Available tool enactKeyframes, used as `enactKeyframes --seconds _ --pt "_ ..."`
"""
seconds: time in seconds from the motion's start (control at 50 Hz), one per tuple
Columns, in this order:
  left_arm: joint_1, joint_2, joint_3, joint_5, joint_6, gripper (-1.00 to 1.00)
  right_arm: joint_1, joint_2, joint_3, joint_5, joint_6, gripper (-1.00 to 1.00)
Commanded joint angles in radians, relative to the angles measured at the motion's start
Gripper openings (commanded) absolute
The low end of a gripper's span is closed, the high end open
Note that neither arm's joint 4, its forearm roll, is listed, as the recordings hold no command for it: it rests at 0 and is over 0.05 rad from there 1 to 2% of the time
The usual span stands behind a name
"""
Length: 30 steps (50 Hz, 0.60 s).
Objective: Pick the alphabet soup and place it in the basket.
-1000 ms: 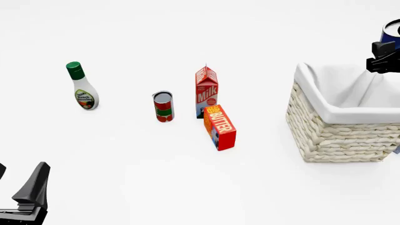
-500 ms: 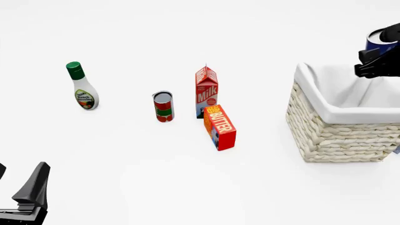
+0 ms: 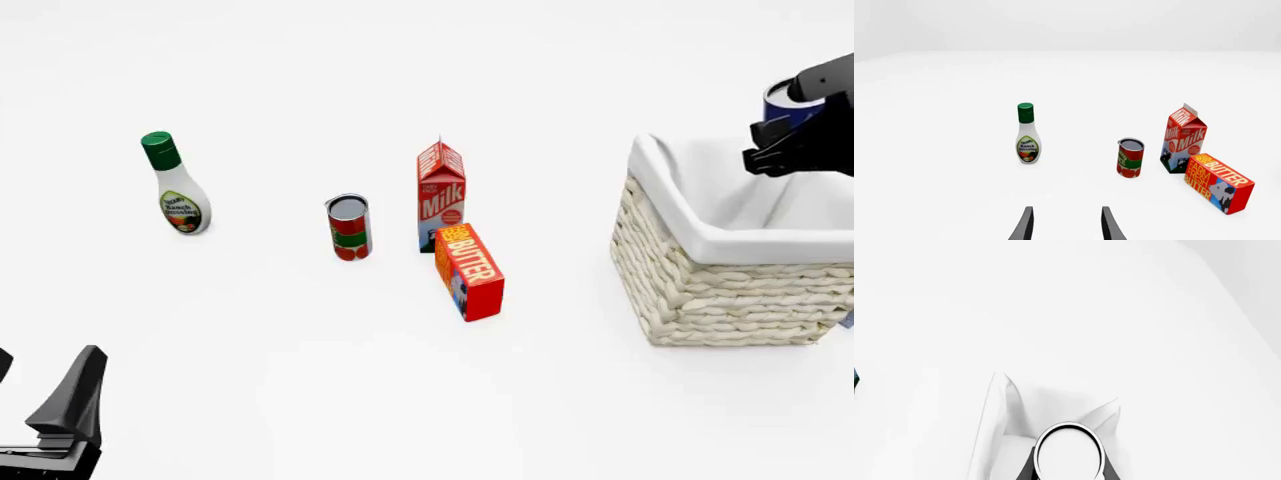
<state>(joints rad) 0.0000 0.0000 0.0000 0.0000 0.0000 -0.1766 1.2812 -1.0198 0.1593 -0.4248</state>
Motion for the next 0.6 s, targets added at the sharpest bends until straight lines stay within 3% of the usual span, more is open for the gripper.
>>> enactKeyframes --seconds 0.02,0.6 --pt "0.000 0.000 0.000 0.000 0.000 1.00 -0.009 0.008 -0.004 0.005 0.001 -1.00" --pt "0.000 0.000 0.000 0.000 0.000 1.00 -0.008 -0.016 0.040 0.037 -0.039 -1.00"
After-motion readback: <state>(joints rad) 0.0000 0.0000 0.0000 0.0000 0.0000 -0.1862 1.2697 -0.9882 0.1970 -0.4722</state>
